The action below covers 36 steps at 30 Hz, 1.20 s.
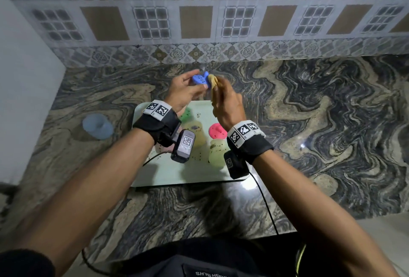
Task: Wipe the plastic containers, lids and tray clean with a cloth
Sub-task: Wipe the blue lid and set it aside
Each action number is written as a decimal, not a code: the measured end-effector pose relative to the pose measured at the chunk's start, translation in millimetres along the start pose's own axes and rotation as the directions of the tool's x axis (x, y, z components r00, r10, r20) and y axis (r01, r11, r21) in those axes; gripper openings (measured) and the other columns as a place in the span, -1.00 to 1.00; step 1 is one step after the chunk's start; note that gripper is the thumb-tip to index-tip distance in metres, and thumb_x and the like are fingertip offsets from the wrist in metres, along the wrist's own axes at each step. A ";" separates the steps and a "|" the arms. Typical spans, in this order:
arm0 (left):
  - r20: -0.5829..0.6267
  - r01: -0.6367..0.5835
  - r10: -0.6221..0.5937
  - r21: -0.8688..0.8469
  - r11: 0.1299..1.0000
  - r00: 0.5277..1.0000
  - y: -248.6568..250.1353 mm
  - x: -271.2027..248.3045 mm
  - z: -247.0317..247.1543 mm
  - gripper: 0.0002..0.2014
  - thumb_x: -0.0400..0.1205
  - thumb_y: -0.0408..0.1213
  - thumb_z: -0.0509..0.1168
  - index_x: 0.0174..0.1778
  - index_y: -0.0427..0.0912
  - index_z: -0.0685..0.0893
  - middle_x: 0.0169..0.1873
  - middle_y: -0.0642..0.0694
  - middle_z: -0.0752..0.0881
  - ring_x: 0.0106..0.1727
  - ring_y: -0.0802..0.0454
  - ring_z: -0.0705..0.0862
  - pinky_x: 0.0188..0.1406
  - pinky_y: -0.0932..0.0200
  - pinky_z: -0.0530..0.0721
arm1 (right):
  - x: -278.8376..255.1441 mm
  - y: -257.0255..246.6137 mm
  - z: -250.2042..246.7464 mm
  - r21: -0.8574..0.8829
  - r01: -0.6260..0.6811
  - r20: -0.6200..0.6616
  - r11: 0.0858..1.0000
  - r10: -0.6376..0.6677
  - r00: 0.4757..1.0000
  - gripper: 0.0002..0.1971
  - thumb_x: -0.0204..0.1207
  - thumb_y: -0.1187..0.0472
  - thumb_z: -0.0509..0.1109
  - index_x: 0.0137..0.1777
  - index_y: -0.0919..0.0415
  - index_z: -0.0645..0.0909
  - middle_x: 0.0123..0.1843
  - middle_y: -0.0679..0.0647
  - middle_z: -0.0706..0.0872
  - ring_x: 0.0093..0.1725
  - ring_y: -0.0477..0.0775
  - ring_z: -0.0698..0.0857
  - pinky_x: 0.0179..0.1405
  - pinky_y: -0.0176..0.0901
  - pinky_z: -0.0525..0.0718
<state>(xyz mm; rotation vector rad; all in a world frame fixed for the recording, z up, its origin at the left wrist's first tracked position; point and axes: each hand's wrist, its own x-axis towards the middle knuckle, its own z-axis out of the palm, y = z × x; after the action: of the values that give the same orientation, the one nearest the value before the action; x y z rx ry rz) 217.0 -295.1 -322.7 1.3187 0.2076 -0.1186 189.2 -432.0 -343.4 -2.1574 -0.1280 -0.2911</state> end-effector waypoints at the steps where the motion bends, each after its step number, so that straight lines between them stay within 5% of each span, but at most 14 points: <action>1: -0.003 -0.003 0.003 -0.022 1.000 1.000 1.8 -2.6 1.6 -0.42 0.50 -0.72 0.33 0.47 -0.38 0.45 0.29 -0.36 0.65 0.25 -0.21 0.69 0.25 -0.08 0.69 | -2.5 -4.1 2.0 -0.001 0.024 0.004 1.000 -0.024 1.000 -0.68 0.75 0.02 0.09 0.42 -0.03 0.50 -0.27 0.25 0.74 -0.38 0.29 0.67 -0.36 0.11 0.70; 5: 0.019 -0.053 0.054 -0.054 0.997 0.998 7.4 -9.2 2.4 -0.37 0.49 -0.80 0.25 0.50 -0.38 0.43 0.31 -0.36 0.64 0.20 -0.16 0.69 0.14 0.07 0.73 | -5.4 -21.9 -0.4 -0.058 0.087 -0.025 0.995 -0.088 0.996 -0.71 0.77 0.13 0.11 0.31 0.21 0.57 -0.19 0.35 0.76 -0.35 0.36 0.57 -0.36 -0.14 0.24; 7: 0.042 -0.078 0.080 -0.043 0.996 0.996 12.8 -11.2 0.6 -0.34 0.48 -0.80 0.25 0.52 -0.36 0.42 0.33 -0.34 0.64 0.25 -0.18 0.69 0.18 0.03 0.72 | -4.6 -29.0 -2.8 -0.063 0.099 -0.031 0.993 -0.101 0.994 -0.70 0.77 0.14 0.10 0.32 0.22 0.57 -0.17 0.34 0.76 -0.26 0.41 0.65 -0.37 -0.17 0.19; 13: 0.129 -0.124 0.120 0.023 0.992 0.984 30.7 -16.1 -7.3 -0.33 0.47 -0.79 0.25 0.52 -0.32 0.44 0.29 -0.29 0.66 0.15 -0.09 0.72 0.03 0.14 0.78 | 3.0 -36.7 -6.4 0.026 0.134 -0.081 0.991 -0.132 0.988 -0.69 0.76 0.21 0.13 0.39 0.19 0.59 -0.25 0.17 0.76 -0.45 -0.02 0.56 -0.37 -0.28 0.35; 18: 0.382 -0.086 0.028 0.134 0.987 0.924 43.9 -18.9 -27.9 -0.39 0.51 -0.72 0.29 0.50 -0.32 0.44 0.26 -0.27 0.67 0.16 -0.05 0.72 0.11 0.14 0.75 | 6.4 -28.7 -18.6 0.077 0.106 0.002 0.991 -0.107 0.994 -0.66 0.72 0.22 0.18 0.45 0.14 0.57 0.29 0.19 0.75 0.12 0.09 0.74 -0.06 -0.41 0.53; 20: 0.382 -0.071 0.049 0.046 0.996 0.923 45.6 -17.3 -32.4 -0.50 0.52 -0.71 0.27 0.39 -0.34 0.48 0.14 -0.24 0.75 0.09 -0.04 0.77 0.04 0.11 0.78 | 6.3 -27.5 -19.4 0.190 0.121 -0.029 0.974 -0.118 0.993 -0.67 0.71 0.23 0.24 0.42 0.22 0.60 0.54 0.16 0.54 0.37 -0.18 0.61 0.19 -0.60 0.48; 23: 0.321 -0.047 0.082 -0.117 0.992 0.943 42.3 -18.5 -30.6 -0.65 0.57 -0.68 0.22 0.23 -0.32 0.51 -0.02 -0.19 0.81 -0.01 -0.03 0.80 -0.03 0.11 0.79 | 3.3 -29.9 -19.3 0.274 0.199 -0.113 0.941 -0.174 0.978 -0.74 0.63 0.30 0.34 0.27 0.35 0.64 0.57 0.15 0.49 0.24 -0.58 0.54 0.21 -0.54 0.53; 29: 0.296 -0.009 0.061 -0.175 0.985 0.953 20.8 -26.1 -26.7 -0.64 0.65 -0.69 0.07 0.31 -0.34 0.52 -0.02 -0.16 0.81 0.01 0.01 0.78 0.11 0.12 0.75 | -15.6 -29.5 -4.3 0.063 0.317 -0.212 0.946 -0.298 0.931 -0.72 0.59 0.32 0.37 0.25 0.41 0.68 0.45 0.36 0.59 0.30 0.23 0.71 0.31 -0.12 0.63; 31: 0.309 0.003 0.037 -0.128 0.992 0.950 18.5 -28.3 -31.5 -0.61 0.64 -0.67 0.09 0.40 -0.42 0.47 0.05 -0.19 0.78 0.07 -0.03 0.77 0.20 0.08 0.72 | -21.3 -28.2 -2.9 0.052 0.271 -0.197 0.961 -0.256 0.946 -0.72 0.63 0.28 0.34 0.28 0.36 0.68 0.32 0.31 0.71 0.14 0.14 0.78 0.16 -0.18 0.69; 33: 0.330 0.013 0.012 -0.074 0.997 0.944 17.2 -30.8 -37.8 -0.60 0.65 -0.66 0.11 0.42 -0.43 0.46 0.08 -0.18 0.78 0.12 -0.04 0.76 0.23 0.05 0.71 | -24.2 -28.0 -4.6 0.068 0.207 -0.163 0.976 -0.194 0.967 -0.73 0.68 0.25 0.30 0.30 0.27 0.68 0.07 0.22 0.82 -0.09 -0.01 0.76 -0.10 -0.47 0.58; 36: 0.344 0.029 -0.018 -0.027 0.999 0.939 16.6 -36.5 -41.0 -0.64 0.67 -0.63 0.11 0.38 -0.38 0.50 0.10 -0.12 0.79 0.15 -0.01 0.76 0.19 0.12 0.72 | -23.3 -26.4 -5.0 0.100 0.118 -0.122 0.988 -0.105 0.987 -0.71 0.70 0.16 0.27 0.35 0.14 0.66 0.24 0.11 0.79 0.11 -0.05 0.73 0.02 -0.53 0.48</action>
<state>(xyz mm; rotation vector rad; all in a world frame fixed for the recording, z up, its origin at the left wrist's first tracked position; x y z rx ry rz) 181.4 -252.4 -308.7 1.2419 -0.0735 -0.3619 160.6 -420.7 -325.6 -2.0254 -0.1943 -0.4633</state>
